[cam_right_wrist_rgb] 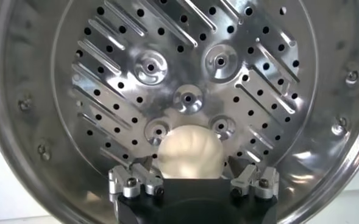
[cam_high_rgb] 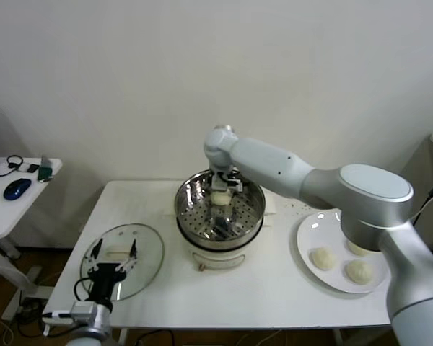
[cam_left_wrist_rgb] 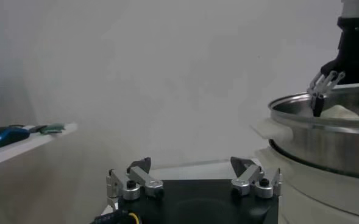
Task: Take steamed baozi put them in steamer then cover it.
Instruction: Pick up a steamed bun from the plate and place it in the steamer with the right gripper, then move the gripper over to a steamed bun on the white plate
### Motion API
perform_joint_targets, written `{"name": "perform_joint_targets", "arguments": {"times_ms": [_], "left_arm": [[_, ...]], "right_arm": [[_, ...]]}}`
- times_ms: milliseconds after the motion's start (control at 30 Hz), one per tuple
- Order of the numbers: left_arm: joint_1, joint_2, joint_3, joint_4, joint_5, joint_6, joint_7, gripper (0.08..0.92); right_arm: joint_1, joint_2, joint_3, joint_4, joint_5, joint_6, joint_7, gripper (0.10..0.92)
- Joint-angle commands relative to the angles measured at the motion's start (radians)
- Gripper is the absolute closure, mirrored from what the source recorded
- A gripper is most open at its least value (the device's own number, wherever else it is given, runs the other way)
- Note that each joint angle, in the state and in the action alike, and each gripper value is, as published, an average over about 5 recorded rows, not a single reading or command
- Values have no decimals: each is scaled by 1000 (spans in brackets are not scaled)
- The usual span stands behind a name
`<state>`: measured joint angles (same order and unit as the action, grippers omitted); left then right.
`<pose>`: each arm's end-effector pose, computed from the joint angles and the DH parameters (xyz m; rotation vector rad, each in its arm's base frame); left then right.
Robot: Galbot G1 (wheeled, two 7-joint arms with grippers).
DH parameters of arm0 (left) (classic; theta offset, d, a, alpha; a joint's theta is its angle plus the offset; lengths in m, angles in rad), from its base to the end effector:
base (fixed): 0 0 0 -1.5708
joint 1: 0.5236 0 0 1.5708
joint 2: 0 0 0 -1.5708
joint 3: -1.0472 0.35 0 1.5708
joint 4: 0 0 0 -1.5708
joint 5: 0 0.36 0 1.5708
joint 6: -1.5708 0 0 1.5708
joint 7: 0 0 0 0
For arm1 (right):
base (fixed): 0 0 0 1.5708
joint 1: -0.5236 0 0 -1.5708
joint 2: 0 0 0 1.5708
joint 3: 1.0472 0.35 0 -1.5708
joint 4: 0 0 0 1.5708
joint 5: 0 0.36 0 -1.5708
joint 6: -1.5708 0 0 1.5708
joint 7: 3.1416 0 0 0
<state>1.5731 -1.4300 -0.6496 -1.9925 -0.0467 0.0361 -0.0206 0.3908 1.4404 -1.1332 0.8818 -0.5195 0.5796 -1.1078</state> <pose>0.1840 0.0693 -0.3321 0.1100 -3.0042 -0.2056 0.6014 0.1992 -0.1044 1.8216 -0.1586 2.4742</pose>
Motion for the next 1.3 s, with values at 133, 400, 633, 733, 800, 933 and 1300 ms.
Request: {"name": "perform_joint_targets", "arguments": {"times_ms": [133,400,633,733,800,933,1300], "left_arm": [[0,0,1,-10,9,6,-2,177],[39,-12,13,-42,3,-16,16,177],[44,2,11,-55,-9,-20,16,177],[46,6,9,-59,-17,-18,13,177],[49,8,9,-59,-19,-18,11,177],[54,16,7,-56,-22,-19,11,177],[64,22,-2,-53,-24,-19,0,177]], "right_arm": [[85,-117,-3,144,126,-28,-44,203],[320,-392,-189,292,601,-370,49,203],[475,-603,-358,481,1007,-800,185,203],[479,-689,-392,522,1080,-880,168,203],[467,-748,-411,544,1110,-917,158,203],[410,-827,-425,562,1109,-947,127,203],[95,-891,-315,476,883,-911,49,203]]}}
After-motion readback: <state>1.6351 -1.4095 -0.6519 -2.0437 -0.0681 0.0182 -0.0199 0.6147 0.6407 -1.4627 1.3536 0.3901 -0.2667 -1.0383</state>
